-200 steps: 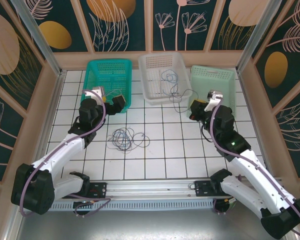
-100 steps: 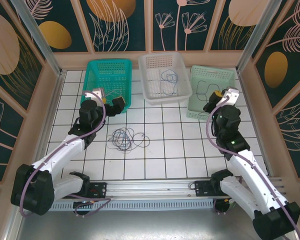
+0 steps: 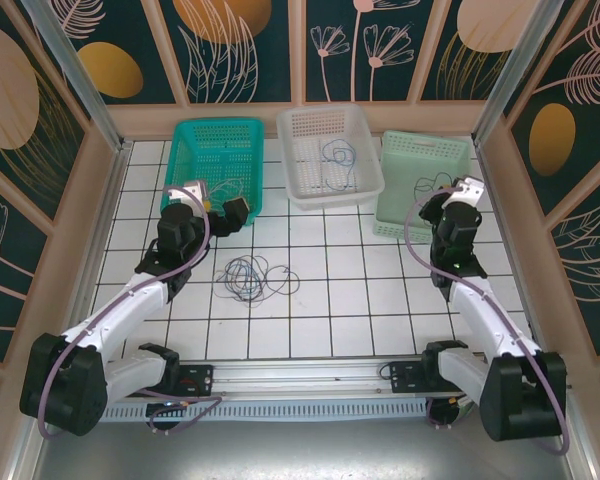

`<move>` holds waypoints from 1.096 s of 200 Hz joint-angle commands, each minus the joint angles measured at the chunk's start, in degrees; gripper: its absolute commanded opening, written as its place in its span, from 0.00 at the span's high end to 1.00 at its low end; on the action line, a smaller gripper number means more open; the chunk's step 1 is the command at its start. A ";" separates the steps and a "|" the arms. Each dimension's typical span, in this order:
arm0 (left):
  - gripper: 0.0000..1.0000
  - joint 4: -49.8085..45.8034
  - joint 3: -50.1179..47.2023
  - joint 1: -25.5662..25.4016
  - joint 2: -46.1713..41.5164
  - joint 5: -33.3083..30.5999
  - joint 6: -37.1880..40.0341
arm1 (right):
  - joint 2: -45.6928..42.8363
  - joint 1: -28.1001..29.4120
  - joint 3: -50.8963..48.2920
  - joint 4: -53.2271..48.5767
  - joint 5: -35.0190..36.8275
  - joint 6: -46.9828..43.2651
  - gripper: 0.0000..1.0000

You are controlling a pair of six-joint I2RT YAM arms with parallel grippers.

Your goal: Untangle the cables

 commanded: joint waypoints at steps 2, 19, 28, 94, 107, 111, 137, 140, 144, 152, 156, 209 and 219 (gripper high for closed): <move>0.02 -1.45 -1.32 -0.34 0.46 0.83 -1.71 | 3.35 -2.11 0.39 6.24 -5.09 3.47 1.00; 0.02 -1.48 -2.11 -0.35 0.21 1.06 -2.15 | 6.57 -3.69 1.84 4.07 -6.30 5.28 1.00; 0.02 -1.28 -2.56 -0.36 0.03 0.98 -2.26 | 8.28 -4.46 2.43 3.01 -6.74 5.59 1.00; 0.02 -1.69 -3.21 -0.36 0.88 1.08 -3.16 | 26.52 -9.74 13.61 -11.29 -18.68 6.73 1.00; 0.03 -2.85 -3.12 -0.34 1.36 1.34 -3.55 | 30.60 -9.81 17.13 -15.18 -20.61 6.36 1.00; 0.03 -3.39 -3.04 -0.38 1.57 1.32 -3.73 | 31.59 -9.83 18.30 -16.43 -21.18 6.29 1.00; 0.06 -4.92 -4.13 -0.42 2.64 2.88 -4.97 | 37.30 -9.65 22.93 -21.84 -21.75 6.68 0.85; 0.07 -5.03 -4.38 -0.42 2.72 3.19 -5.01 | 37.26 -9.57 22.77 -21.63 -21.56 6.73 0.77; 0.07 -5.27 -4.48 -0.44 2.89 3.52 -4.97 | 36.99 -9.49 22.24 -21.22 -21.40 6.83 0.62; 0.09 -6.20 -4.70 -0.55 3.11 3.69 -4.89 | 36.29 -9.32 21.40 -20.43 -21.48 6.96 0.45; 0.09 -6.82 -4.71 -0.59 3.18 3.65 -4.66 | 35.77 -9.22 20.93 -20.03 -21.44 7.02 0.40; 0.16 -10.57 -5.88 -1.03 3.45 1.68 -4.47 | 24.87 -4.17 16.13 -21.18 -16.33 6.83 0.23; 0.18 -10.46 -5.94 -1.06 3.57 1.51 -4.74 | 22.49 -2.66 15.57 -22.07 -15.64 7.27 0.22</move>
